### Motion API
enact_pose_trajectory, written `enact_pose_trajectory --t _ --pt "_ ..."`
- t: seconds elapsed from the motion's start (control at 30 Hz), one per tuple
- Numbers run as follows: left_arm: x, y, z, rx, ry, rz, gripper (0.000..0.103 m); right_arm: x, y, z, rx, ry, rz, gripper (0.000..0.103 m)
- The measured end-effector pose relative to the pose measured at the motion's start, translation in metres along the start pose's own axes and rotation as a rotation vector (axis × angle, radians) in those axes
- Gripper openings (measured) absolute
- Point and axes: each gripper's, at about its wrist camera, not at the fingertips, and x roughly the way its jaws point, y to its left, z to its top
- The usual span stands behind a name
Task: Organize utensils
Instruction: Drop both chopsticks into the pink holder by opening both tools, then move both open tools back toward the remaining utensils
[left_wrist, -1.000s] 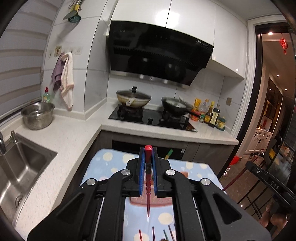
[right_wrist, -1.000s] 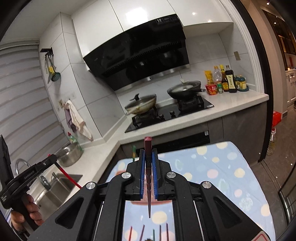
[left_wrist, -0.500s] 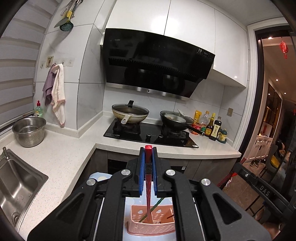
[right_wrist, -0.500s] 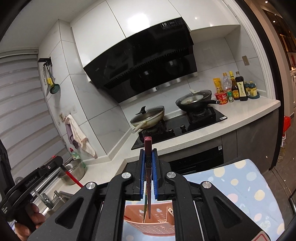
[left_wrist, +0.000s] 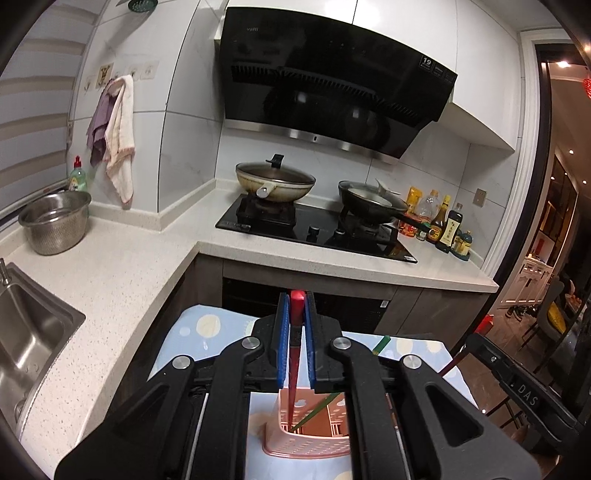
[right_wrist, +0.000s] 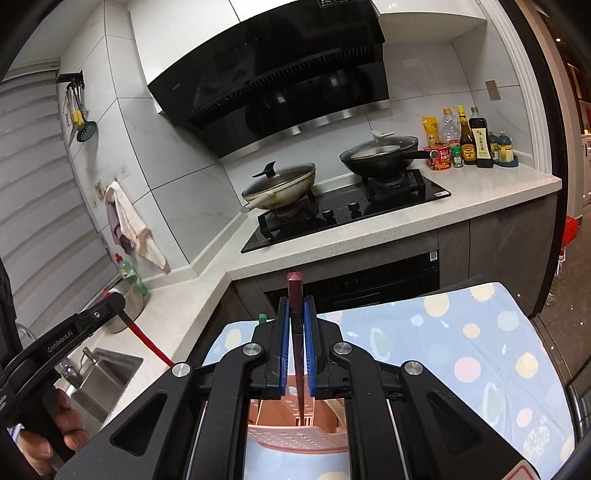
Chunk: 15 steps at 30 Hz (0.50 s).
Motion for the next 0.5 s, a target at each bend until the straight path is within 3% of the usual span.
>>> enact_pose_trajectory --t 0.07,0.13,0.17,0.27,0.5 --pt "-0.001 0.002 -0.001 -0.009 0.000 0.005 0.014 -0.003 0.000 -0.001 0.000 -0.012 -0.005 0.016" --pt "-0.004 0.004 -0.003 -0.014 0.000 0.022 0.032 -0.007 0.002 -0.001 -0.004 -0.021 -0.007 0.016" --pt "-0.005 0.005 -0.003 -0.014 -0.001 0.028 0.035 -0.009 0.002 -0.001 -0.007 -0.027 -0.006 0.017" --pt "-0.013 0.007 -0.004 -0.023 -0.003 0.036 0.039 -0.019 0.005 -0.001 -0.017 -0.042 -0.009 0.024" --pt "-0.032 0.008 -0.007 -0.020 0.001 0.046 0.045 -0.046 0.011 -0.004 -0.029 -0.051 0.003 0.030"
